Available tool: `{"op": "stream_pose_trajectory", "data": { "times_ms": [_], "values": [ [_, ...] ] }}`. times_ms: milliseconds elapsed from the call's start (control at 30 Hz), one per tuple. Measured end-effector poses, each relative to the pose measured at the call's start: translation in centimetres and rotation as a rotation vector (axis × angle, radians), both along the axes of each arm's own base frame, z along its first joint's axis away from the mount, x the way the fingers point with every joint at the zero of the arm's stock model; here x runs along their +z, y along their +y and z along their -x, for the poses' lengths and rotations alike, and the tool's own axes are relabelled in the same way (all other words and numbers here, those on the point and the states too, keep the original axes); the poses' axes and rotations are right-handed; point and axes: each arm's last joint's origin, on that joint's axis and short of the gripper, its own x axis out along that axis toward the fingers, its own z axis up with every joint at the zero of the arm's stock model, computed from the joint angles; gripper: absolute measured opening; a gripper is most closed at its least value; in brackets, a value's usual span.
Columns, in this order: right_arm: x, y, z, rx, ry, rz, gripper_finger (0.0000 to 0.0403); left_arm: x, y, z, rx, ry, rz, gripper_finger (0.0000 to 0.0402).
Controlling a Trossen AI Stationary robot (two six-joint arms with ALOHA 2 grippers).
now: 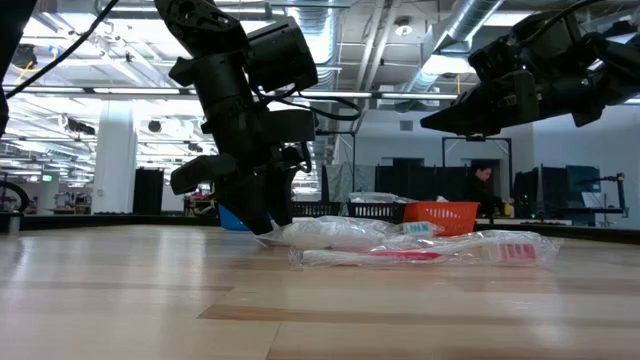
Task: Pick & Place Travel size toiletries
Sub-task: Put the silver nail cutter into the blue bin
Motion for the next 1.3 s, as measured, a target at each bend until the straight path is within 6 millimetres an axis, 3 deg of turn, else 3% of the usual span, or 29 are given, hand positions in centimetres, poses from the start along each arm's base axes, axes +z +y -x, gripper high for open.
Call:
{"op": "stream_pose_trajectory", "data": {
  "times_ms": [333, 467, 633, 767, 1067, 1167, 1300],
  "values": [
    [0.0, 0.0, 0.0, 0.001, 0.004, 0.001, 0.0, -0.1, 0.8, 0.0, 0.08, -0.006, 0.038, 0.0158],
    [0.0, 0.0, 0.0, 0.001, 0.003, 0.001, 0.0, -0.2, 0.8, 0.0, 0.136, -0.01, 0.079, 0.0116],
    [-0.1, 0.1, 0.0, 0.002, 0.006, -0.002, 0.0, -0.2, 0.7, 0.0, 0.243, -0.022, 0.135, 0.0022],
    [-0.1, 0.1, 0.0, 0.003, 0.014, -0.004, 0.0, 0.5, 0.9, 0.1, 0.382, -0.063, 0.154, 0.0018],
    [-0.2, 0.1, 0.0, 0.003, 0.02, -0.006, 0.0, 8.0, 3.5, 1.9, 0.702, -0.369, 0.131, 0.0014],
    [-0.2, 0.1, 0.0, 0.004, 0.025, -0.007, 0.0, 10.4, 5.5, 3.0, 0.853, -0.499, 0.042, 0.0014],
    [-0.2, 0.1, 0.0, 0.001, 0.023, -0.02, 0.0, 12.2, 9.6, 4.7, 1.06, -0.608, 0.001, 0.0014]
  ]
}}
